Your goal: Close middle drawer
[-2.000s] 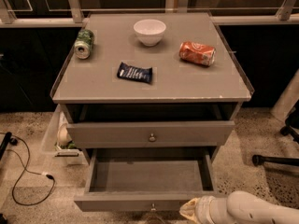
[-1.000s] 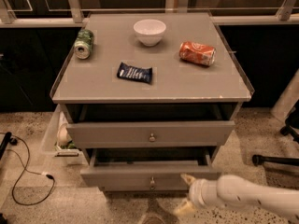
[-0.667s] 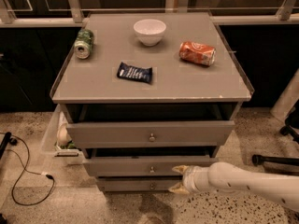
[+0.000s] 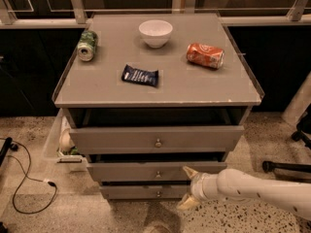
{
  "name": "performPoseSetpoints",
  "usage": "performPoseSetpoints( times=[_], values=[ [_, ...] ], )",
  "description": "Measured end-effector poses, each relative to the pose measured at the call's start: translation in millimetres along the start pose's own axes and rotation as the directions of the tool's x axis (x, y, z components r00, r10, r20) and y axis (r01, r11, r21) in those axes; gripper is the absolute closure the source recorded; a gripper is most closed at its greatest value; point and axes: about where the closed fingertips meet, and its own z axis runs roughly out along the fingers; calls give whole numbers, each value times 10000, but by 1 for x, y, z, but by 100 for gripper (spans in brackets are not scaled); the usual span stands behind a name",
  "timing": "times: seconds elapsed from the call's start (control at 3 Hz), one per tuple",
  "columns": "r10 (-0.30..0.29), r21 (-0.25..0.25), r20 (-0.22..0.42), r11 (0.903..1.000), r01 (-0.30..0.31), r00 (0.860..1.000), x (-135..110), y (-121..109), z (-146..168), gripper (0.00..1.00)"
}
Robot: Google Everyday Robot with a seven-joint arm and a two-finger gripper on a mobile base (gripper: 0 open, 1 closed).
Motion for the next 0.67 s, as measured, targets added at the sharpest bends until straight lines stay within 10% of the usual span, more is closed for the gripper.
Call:
performPoseSetpoints(
  times=[0.67],
  values=[
    [1, -6, -3, 10000, -1, 10000, 0, 0, 0, 0]
  ],
)
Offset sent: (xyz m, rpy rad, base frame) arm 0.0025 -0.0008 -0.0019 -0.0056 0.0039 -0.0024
